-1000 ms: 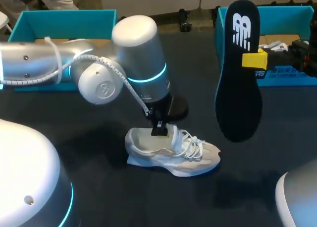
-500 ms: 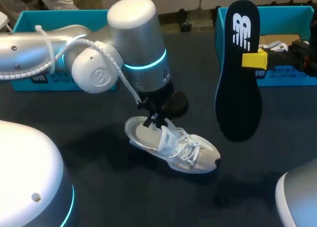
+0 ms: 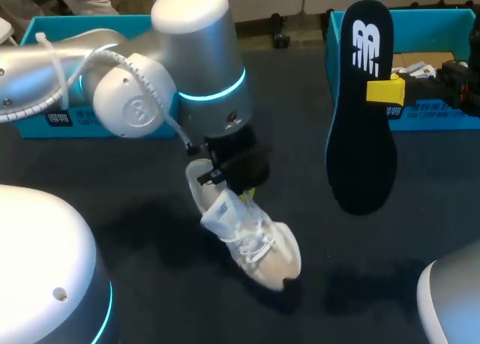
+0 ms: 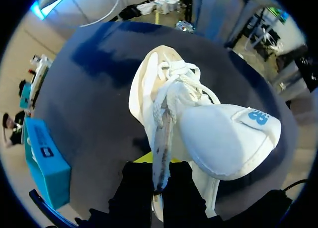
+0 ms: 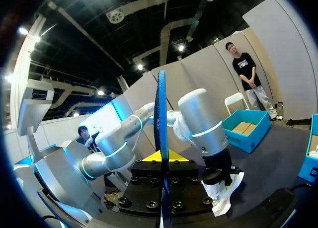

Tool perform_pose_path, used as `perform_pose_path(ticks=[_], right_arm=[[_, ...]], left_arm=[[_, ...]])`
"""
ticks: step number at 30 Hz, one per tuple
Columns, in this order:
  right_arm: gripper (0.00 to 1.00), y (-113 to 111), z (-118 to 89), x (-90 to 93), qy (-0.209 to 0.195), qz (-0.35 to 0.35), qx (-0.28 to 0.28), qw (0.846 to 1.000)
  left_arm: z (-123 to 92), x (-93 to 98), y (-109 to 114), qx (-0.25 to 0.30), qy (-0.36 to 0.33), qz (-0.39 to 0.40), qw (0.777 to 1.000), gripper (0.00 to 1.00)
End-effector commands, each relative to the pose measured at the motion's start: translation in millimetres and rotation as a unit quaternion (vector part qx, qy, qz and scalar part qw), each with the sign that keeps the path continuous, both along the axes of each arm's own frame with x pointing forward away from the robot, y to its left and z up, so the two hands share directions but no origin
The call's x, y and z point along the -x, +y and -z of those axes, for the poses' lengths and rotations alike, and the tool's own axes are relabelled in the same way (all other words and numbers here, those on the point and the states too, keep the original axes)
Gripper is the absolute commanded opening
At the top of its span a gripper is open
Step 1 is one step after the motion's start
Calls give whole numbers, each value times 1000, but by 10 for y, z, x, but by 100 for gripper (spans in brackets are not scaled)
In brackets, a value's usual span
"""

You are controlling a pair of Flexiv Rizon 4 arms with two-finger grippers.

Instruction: Take the shoe out of the shoebox, open the shoe tongue, remove and reinsert the insole, then place the shoe into the shoebox

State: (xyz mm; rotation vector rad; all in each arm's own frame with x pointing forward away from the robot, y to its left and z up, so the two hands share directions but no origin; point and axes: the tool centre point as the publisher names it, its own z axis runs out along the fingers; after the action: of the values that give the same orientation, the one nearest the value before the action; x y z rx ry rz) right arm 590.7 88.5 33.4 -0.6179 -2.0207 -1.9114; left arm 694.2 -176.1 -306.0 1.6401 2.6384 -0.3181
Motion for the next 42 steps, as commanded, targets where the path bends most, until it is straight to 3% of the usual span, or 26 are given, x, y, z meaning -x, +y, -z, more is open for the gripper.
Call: perform_pose_path(ticks=[1,16,26,42], right_arm=[[0,16,0,-30,0,-2,0,1000],[0,16,0,-30,0,-2,0,1000],[0,16,0,-30,0,-2,0,1000],[0,16,0,-30,0,-2,0,1000]], left_arm=[[15,73,13,-4,-27,97,995,0],[119,297,-171,-42,-25,185,982,0],[306,430,-210,-63,-13,214,975,0],[587,466,-359,-76,2,235,969,0]])
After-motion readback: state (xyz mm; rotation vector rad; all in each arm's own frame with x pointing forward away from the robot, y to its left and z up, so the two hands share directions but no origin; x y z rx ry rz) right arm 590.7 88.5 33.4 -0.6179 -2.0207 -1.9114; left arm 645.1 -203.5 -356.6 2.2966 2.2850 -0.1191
